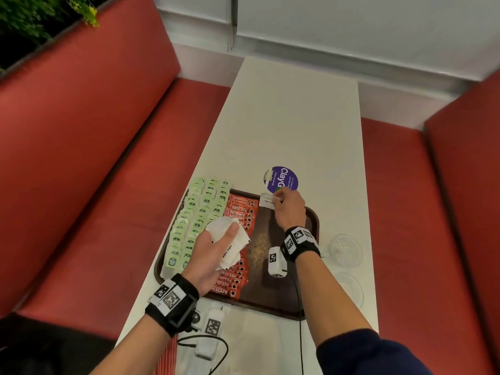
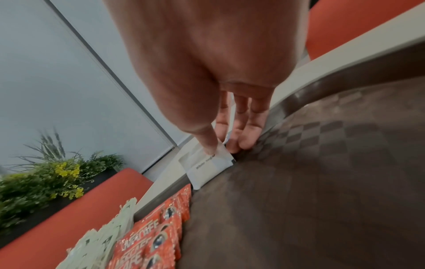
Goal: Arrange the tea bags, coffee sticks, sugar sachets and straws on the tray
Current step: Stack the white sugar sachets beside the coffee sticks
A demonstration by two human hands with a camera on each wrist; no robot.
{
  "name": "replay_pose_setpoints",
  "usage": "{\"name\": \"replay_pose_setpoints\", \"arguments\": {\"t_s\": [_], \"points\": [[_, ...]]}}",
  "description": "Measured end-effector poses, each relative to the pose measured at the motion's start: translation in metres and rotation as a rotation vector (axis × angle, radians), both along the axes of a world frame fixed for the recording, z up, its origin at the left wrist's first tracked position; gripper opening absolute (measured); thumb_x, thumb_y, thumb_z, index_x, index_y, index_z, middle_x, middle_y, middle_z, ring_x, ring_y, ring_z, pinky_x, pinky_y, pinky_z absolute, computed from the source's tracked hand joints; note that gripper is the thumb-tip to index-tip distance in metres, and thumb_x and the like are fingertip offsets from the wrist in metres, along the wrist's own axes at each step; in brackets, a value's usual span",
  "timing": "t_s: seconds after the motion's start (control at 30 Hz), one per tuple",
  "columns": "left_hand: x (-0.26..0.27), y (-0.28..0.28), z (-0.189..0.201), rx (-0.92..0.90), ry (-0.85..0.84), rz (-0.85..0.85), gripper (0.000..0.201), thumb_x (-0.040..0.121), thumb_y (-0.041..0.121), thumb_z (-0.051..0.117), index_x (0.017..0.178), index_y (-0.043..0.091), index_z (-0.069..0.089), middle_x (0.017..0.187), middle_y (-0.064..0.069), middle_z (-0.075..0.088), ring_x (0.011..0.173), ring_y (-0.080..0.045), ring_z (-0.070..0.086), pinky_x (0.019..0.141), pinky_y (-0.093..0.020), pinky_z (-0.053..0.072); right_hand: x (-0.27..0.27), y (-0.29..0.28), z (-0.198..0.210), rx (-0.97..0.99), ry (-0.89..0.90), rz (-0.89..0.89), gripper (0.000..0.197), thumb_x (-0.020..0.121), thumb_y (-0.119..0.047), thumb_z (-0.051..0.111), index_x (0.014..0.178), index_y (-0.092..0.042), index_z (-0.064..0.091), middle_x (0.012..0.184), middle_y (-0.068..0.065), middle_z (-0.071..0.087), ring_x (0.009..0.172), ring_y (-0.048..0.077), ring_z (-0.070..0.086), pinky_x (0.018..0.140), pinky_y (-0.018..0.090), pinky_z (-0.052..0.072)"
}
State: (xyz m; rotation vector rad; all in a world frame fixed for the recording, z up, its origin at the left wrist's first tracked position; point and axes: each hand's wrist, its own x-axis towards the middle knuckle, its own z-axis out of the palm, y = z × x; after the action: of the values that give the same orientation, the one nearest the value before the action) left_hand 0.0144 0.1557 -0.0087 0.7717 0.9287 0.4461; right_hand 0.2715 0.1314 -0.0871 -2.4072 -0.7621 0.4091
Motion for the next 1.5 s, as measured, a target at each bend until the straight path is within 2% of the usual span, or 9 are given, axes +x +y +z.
{"name": "replay_pose_setpoints", "arguments": {"t_s": [0.3,0.4,0.57,0.83,0.97,1.07,1.27,1.37,1.5], "points": [[0.0,0.005,0.003,-0.176,-0.072,-0.009,0.043,0.098,0.036,0.073,0.135,0.015,0.068,0.12,-0.02,0.073,0.103,-0.035,0.067,0.065,-0.037,0.056,-0.018,-0.008,0.031,0.091,0.009,-0.044,0.027,0.103,-0.03,0.07,0.127,-0.022,0.061,0.132,0.004,0.058,0.108,0.021,0.062,0.085,0.037,0.053],[0.0,0.006,0.003,-0.156,-0.073,-0.033,0.042,0.093,0.017,0.067,0.135,0.011,0.066,0.129,-0.028,0.069,0.101,-0.033,0.068,0.066,-0.037,0.055,-0.04,-0.024,0.064,0.258,0.123,-0.028,0.018,0.106,-0.04,0.067,0.115,-0.025,0.067,0.116,-0.007,0.071,0.102,0.011,0.068,0.082,0.027,0.049],[0.004,0.001,0.007,-0.048,-0.047,-0.039,0.037,0.099,0.002,0.066,0.134,0.015,0.068,0.122,-0.016,0.077,0.109,-0.031,0.073,0.077,-0.04,0.058,-0.095,-0.068,0.106,0.302,0.434,0.042,0.034,0.094,-0.067,0.071,0.1,-0.034,0.068,0.099,-0.012,0.075,0.09,0.01,0.075,0.087,0.038,0.063],[0.011,-0.013,0.013,-0.021,-0.089,0.027,0.043,0.097,0.019,0.078,0.137,0.01,0.065,0.124,-0.015,0.078,0.118,-0.031,0.075,0.088,-0.041,0.062,-0.122,-0.096,0.119,0.332,0.676,0.075,0.022,0.096,-0.028,0.085,0.112,-0.023,0.072,0.095,-0.001,0.081,0.085,0.02,0.081,0.081,0.037,0.067],[0.013,-0.01,0.015,-0.08,-0.077,0.06,0.031,0.101,0.014,0.072,0.132,0.013,0.068,0.119,-0.014,0.079,0.103,-0.026,0.077,0.068,-0.033,0.061,-0.111,-0.102,0.122,0.32,0.707,0.071,0.016,0.1,-0.022,0.08,0.114,-0.019,0.071,0.094,0.002,0.083,0.087,0.019,0.08,0.078,0.026,0.063],[0.01,-0.002,0.01,-0.064,-0.048,0.081,0.036,0.1,0.011,0.073,0.135,0.015,0.067,0.122,-0.012,0.079,0.103,-0.025,0.076,0.063,-0.031,0.059,-0.093,-0.103,0.115,0.358,0.744,-0.031,0.016,0.1,-0.015,0.078,0.114,-0.012,0.069,0.096,0.005,0.083,0.092,0.024,0.081,0.085,0.032,0.064],[0.004,0.009,0.004,-0.072,-0.025,0.113,0.046,0.097,0.014,0.077,0.141,0.018,0.064,0.13,-0.01,0.076,0.122,-0.033,0.072,0.073,-0.036,0.061,-0.031,-0.082,0.058,0.322,0.386,-0.353,0.022,0.097,-0.013,0.077,0.111,-0.026,0.066,0.1,-0.003,0.079,0.093,0.021,0.078,0.098,0.049,0.062],[0.003,0.009,0.001,-0.062,-0.021,0.093,0.045,0.098,0.013,0.077,0.141,0.015,0.064,0.13,-0.012,0.076,0.121,-0.033,0.072,0.074,-0.036,0.061,-0.011,-0.064,0.04,0.21,0.213,-0.287,0.019,0.1,-0.014,0.074,0.116,-0.018,0.066,0.101,0.0,0.075,0.094,0.022,0.067,0.102,0.039,0.051],[0.002,0.01,-0.001,-0.058,-0.003,0.079,0.046,0.097,0.014,0.078,0.141,0.015,0.063,0.129,-0.012,0.076,0.121,-0.033,0.072,0.077,-0.038,0.061,0.004,-0.048,0.017,0.089,0.154,-0.217,0.016,0.104,-0.01,0.068,0.119,-0.012,0.065,0.117,0.012,0.076,0.109,0.033,0.066,0.08,0.021,0.027]]}}
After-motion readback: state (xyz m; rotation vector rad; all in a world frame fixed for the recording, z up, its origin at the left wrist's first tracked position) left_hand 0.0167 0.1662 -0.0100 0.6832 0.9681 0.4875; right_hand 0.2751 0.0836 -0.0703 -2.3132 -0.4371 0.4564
